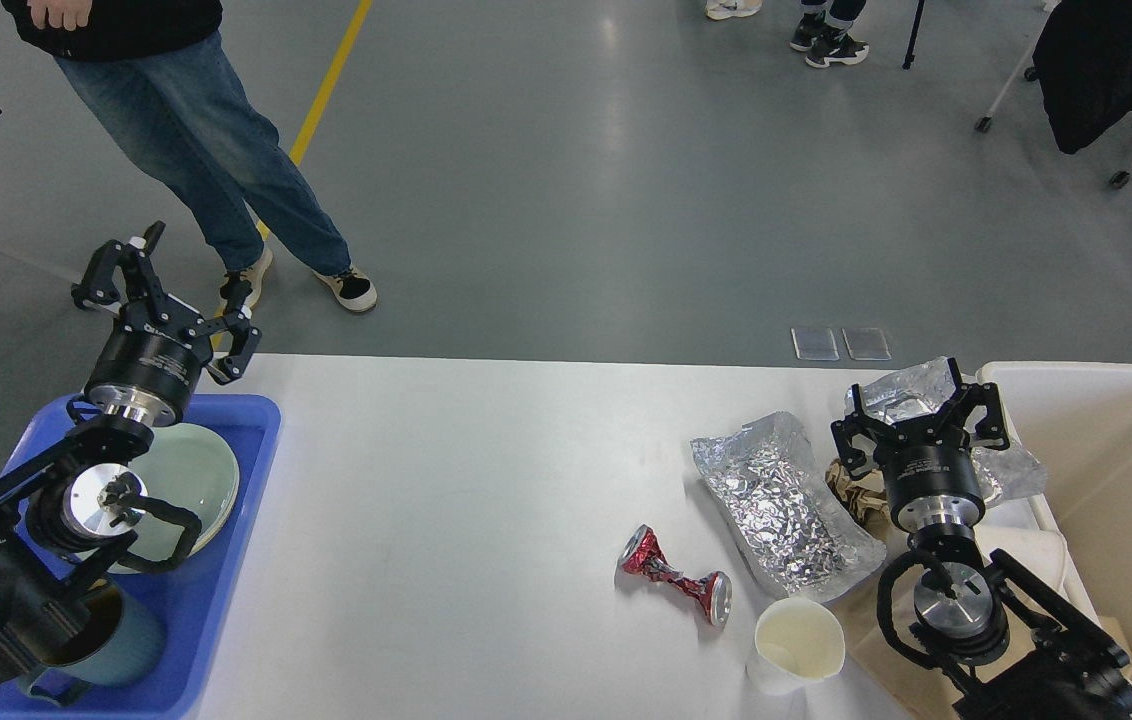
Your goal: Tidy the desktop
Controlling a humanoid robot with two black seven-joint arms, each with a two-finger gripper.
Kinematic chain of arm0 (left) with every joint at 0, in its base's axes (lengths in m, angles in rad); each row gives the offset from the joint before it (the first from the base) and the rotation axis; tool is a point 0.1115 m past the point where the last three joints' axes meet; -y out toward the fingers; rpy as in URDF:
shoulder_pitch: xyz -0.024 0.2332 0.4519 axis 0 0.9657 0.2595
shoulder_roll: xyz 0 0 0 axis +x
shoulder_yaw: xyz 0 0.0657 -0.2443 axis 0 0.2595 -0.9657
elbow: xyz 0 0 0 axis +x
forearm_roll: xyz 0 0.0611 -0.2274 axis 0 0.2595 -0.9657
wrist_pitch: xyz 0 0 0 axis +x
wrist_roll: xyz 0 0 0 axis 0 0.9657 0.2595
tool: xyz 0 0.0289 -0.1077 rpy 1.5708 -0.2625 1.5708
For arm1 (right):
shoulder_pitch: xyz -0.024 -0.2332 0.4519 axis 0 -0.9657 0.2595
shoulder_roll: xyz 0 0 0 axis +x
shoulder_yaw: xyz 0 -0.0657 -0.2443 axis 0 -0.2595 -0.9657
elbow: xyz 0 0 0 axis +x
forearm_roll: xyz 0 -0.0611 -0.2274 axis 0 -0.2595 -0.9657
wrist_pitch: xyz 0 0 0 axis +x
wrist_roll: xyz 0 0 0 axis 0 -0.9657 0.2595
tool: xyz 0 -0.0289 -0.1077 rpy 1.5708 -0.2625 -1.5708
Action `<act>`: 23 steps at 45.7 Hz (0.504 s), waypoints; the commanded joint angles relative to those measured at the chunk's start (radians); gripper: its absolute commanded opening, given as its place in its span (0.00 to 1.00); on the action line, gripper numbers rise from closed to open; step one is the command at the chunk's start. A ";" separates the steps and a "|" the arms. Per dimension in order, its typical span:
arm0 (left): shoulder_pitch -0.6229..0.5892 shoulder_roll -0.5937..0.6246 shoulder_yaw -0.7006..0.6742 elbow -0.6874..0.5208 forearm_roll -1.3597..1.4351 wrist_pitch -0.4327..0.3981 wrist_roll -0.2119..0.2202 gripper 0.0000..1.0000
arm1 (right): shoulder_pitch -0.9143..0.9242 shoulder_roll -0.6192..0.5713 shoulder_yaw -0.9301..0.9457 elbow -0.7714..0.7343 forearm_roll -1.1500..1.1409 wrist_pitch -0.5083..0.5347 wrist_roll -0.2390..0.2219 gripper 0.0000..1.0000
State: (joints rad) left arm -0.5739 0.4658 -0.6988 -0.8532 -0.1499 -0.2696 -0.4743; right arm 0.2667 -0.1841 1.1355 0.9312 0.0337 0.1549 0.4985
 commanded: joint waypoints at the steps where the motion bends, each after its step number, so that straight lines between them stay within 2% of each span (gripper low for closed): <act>1: 0.130 -0.016 -0.172 -0.171 0.032 0.040 0.155 0.96 | 0.000 0.000 0.001 0.000 0.000 0.000 0.000 1.00; 3: 0.169 -0.030 -0.234 -0.197 0.062 0.038 0.193 0.96 | 0.000 0.000 0.000 0.000 0.000 0.000 0.000 1.00; 5: 0.201 -0.044 -0.284 -0.207 0.091 0.035 0.206 0.96 | 0.000 0.000 0.000 0.000 0.000 0.000 0.000 1.00; 8: 0.244 -0.053 -0.335 -0.208 0.112 0.029 0.198 0.96 | 0.000 0.000 0.000 0.000 0.000 0.000 0.000 1.00; 19: 0.305 -0.055 -0.341 -0.208 0.113 0.023 0.194 0.96 | 0.000 0.000 0.000 0.000 0.000 0.000 0.000 1.00; 23: 0.328 -0.055 -0.344 -0.208 0.113 -0.023 0.198 0.96 | 0.000 0.000 0.000 0.000 0.000 0.000 0.000 1.00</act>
State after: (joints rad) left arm -0.2764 0.4123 -1.0374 -1.0614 -0.0372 -0.2482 -0.2801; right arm 0.2671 -0.1841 1.1353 0.9312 0.0337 0.1549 0.4985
